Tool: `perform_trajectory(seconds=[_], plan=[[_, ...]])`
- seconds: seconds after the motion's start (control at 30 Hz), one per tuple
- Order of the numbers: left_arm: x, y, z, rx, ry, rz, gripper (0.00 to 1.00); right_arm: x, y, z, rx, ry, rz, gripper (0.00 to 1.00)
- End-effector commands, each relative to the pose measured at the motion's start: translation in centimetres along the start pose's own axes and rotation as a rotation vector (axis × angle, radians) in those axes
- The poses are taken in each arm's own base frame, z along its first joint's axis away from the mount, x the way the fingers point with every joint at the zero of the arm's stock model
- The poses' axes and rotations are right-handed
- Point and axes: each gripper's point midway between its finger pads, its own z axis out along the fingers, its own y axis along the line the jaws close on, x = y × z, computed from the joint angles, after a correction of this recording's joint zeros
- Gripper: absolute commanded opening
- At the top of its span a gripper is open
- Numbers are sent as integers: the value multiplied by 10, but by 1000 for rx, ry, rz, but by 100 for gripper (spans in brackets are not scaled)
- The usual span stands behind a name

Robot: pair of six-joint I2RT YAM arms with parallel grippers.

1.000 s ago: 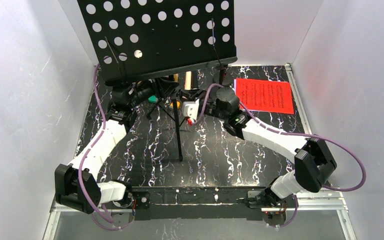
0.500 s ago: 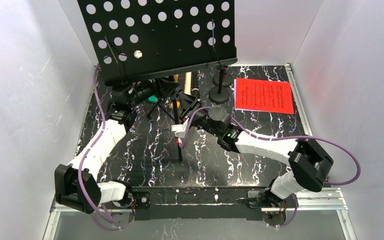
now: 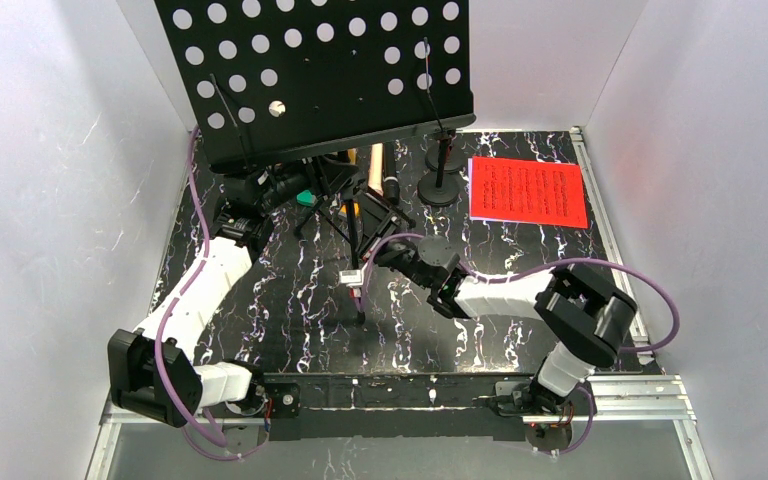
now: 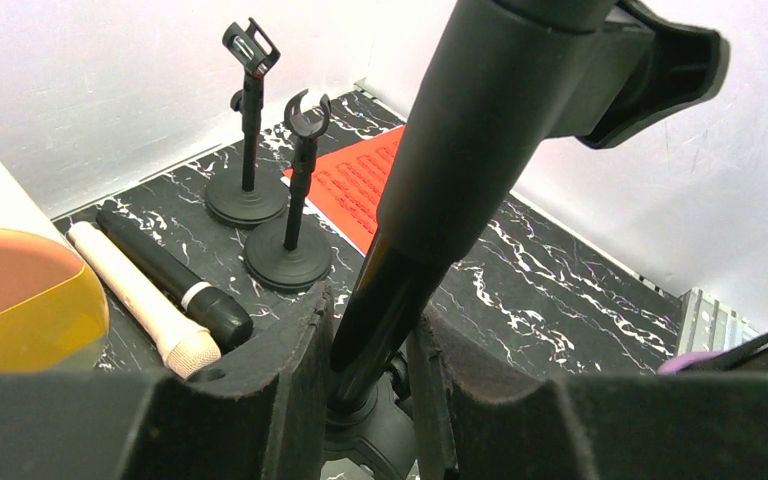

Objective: Pack up the instrument practice props
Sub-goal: Unscrew the knob on the music stand.

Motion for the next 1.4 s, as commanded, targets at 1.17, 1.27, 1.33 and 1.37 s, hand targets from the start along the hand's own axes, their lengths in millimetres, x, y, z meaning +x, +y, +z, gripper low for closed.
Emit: perform_trajectory(seconds=[1.17,1.27,1.33,1.37], plan=[[44,9,0,-51,159,-129,0,30,-26,-39,-137,-32,2642,94],[44,9,0,-48,160,-129,0,33,-36,-27,-172,-120,2711,92],[44,9,0,-48,159,-129,0,34,-41,-19,-195,-152,2728,91],[43,8,0,-46,159,-128,0,36,-43,-15,-196,-164,2732,90]])
